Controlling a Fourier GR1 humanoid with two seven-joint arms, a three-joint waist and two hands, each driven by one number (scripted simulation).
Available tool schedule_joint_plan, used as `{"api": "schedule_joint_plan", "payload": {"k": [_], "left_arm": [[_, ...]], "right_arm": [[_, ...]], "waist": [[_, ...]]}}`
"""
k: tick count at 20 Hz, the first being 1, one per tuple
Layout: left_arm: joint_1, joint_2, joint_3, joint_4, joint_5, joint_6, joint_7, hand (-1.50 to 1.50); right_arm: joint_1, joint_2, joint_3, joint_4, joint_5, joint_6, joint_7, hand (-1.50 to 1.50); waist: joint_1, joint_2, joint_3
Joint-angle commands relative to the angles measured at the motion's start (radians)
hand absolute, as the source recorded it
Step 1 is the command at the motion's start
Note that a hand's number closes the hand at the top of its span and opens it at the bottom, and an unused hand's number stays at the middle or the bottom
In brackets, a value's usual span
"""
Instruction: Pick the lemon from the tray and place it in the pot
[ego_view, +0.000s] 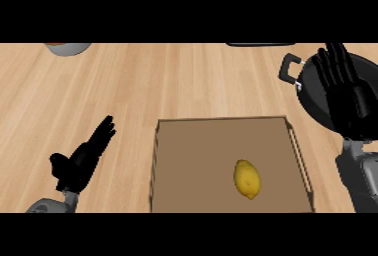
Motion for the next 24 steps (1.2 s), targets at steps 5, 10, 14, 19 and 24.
{"api": "schedule_joint_plan", "payload": {"k": [5,10,14,19,24], "left_arm": [[-0.139,-0.036,0.061,-0.12,0.004,0.141,0.146,0.0],[-0.08,-0.037,0.081,-0.181,0.043,0.174,0.213,0.0],[-0.067,-0.034,0.067,-0.255,0.026,0.209,0.281,0.0],[-0.073,-0.039,0.049,-0.354,0.002,0.253,0.352,0.0],[-0.07,-0.048,0.06,-0.325,-0.01,0.264,0.365,0.0]], "right_arm": [[0.025,0.157,0.277,0.002,-0.106,0.236,0.064,-1.5],[0.2,0.006,0.291,-0.101,0.359,-0.017,-0.202,-1.5],[0.355,-0.073,0.3,-0.298,0.38,0.019,-0.375,-1.5],[0.444,-0.295,0.198,-0.419,0.452,0.086,-0.24,-1.5],[0.507,-0.467,0.131,-0.657,0.442,0.224,-0.048,-1.5]], "waist": [[0.061,0.01,-0.012],[0.001,-0.006,-0.013],[-0.005,-0.002,-0.015],[-0.003,-0.002,-0.017],[-0.01,0.002,-0.019]]}}
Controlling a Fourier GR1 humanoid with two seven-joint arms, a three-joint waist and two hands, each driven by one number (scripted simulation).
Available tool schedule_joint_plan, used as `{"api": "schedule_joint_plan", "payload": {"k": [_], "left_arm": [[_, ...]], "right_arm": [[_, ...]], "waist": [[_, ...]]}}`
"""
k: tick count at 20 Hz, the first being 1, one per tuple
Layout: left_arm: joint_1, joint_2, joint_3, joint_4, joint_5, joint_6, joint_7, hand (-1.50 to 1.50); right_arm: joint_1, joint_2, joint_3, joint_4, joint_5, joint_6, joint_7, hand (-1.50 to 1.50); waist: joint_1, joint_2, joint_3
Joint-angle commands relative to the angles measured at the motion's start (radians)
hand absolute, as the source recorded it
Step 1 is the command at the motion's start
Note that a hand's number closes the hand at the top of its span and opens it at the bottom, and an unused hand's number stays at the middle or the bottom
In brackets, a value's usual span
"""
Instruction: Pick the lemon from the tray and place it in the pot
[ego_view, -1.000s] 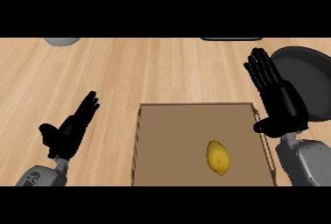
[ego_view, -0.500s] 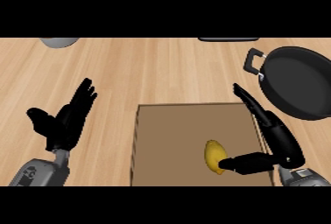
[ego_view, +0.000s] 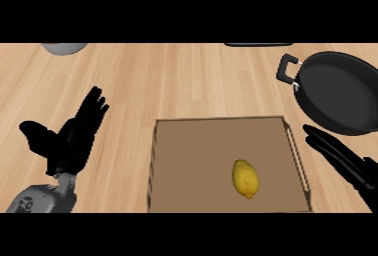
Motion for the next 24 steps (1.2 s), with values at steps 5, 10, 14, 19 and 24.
{"api": "schedule_joint_plan", "payload": {"k": [5,10,14,19,24], "left_arm": [[-0.031,0.001,-0.003,-0.02,-0.028,-0.004,0.044,0.0],[-0.009,-0.047,0.0,0.029,-0.038,-0.025,-0.021,0.0],[-0.027,-0.049,-0.004,-0.051,-0.075,0.012,0.084,0.0],[-0.028,-0.052,0.036,-0.062,-0.066,-0.034,0.1,0.0],[0.037,-0.085,0.034,-0.034,-0.09,-0.056,0.026,0.0]], "right_arm": [[-0.036,-0.197,-0.042,-0.239,-0.039,0.232,0.392,-1.5],[-0.102,-0.198,-0.017,-0.279,-0.089,0.315,0.644,-1.5],[-0.251,-0.107,0.068,-0.207,-0.094,0.356,0.786,-1.5],[-0.244,-0.036,0.116,-0.153,-0.013,0.409,0.826,-1.5],[-0.251,0.054,0.258,-0.118,0.139,0.426,0.891,-1.5]], "waist": [[0.015,0.007,-0.001],[0.024,0.01,-0.001],[0.035,0.01,0.0],[0.027,0.009,0.001],[0.026,0.009,0.001]]}}
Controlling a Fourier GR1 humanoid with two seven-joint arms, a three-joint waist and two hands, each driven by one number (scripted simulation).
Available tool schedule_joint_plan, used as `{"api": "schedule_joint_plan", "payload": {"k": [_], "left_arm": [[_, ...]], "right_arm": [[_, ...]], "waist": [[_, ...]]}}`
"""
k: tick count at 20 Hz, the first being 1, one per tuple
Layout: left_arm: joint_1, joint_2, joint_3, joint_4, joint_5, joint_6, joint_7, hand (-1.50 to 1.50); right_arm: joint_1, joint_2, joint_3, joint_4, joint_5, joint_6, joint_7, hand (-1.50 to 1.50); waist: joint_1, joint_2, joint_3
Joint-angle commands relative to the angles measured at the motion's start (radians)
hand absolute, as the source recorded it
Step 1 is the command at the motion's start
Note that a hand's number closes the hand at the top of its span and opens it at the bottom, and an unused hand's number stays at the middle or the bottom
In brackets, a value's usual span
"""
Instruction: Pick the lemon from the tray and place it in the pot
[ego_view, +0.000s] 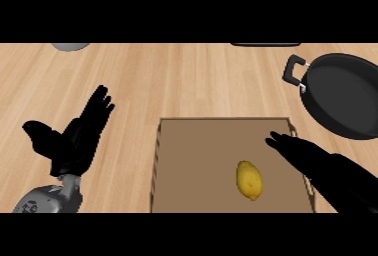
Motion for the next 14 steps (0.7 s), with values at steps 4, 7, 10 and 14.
{"api": "schedule_joint_plan", "payload": {"k": [4,7,10,14], "left_arm": [[0.002,-0.033,0.028,0.032,-0.046,-0.023,-0.022,0.0],[0.042,-0.04,0.054,0.007,-0.047,-0.053,-0.027,0.0],[-0.04,-0.039,0.094,0.032,-0.036,-0.069,0.028,0.0],[-0.016,-0.052,0.107,0.037,-0.054,-0.099,0.018,0.0]], "right_arm": [[0.061,0.071,0.077,0.03,0.197,0.039,-0.004,-1.5],[0.119,0.118,0.046,-0.003,0.217,0.044,-0.008,-1.5],[0.14,0.171,0.077,0.022,0.295,0.003,-0.048,-1.5],[0.035,0.281,0.111,0.095,0.344,0.036,-0.013,-1.5]], "waist": [[-0.008,-0.001,0.001],[-0.008,-0.001,0.001],[-0.01,-0.001,0.001],[-0.004,0.0,0.001]]}}
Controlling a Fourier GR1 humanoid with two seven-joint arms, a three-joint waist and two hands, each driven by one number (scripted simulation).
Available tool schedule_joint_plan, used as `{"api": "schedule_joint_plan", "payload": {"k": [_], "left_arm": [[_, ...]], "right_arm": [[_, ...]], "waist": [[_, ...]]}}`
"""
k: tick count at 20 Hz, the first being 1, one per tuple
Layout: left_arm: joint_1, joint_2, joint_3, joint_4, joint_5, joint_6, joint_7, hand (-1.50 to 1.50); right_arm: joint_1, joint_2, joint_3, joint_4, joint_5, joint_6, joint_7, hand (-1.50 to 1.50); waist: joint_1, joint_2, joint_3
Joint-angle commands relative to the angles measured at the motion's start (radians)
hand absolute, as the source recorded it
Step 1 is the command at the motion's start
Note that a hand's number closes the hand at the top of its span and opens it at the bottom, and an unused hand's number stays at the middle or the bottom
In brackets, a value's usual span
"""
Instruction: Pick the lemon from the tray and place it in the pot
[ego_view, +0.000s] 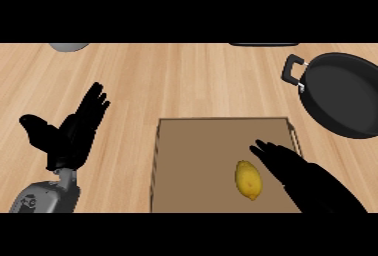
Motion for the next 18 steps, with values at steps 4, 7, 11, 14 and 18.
{"api": "schedule_joint_plan", "payload": {"k": [4,7,11,14,18], "left_arm": [[0.074,-0.012,0.011,-0.113,-0.022,-0.028,0.037,0.0],[0.005,-0.042,0.028,-0.011,-0.049,-0.043,0.021,0.0],[0.018,-0.065,0.046,0.024,-0.043,-0.064,-0.035,0.0],[0.07,-0.057,0.034,-0.111,-0.053,-0.05,0.066,0.0],[0.001,-0.099,0.035,-0.066,-0.097,-0.019,0.075,0.0]], "right_arm": [[-0.081,0.123,-0.023,0.149,0.058,0.025,-0.01,-1.5],[-0.045,0.16,-0.01,0.096,0.109,0.044,0.051,-1.5],[-0.003,0.14,0.011,0.169,0.198,0.01,-0.014,-1.5],[0.053,0.118,0.004,0.15,0.224,0.011,-0.039,-1.5],[-0.001,0.181,0.049,0.277,0.293,-0.008,-0.084,-1.5]], "waist": [[0.007,0.0,0.0],[0.0,0.0,0.0],[0.0,0.001,0.0],[0.0,-0.001,0.0],[0.0,0.0,0.0]]}}
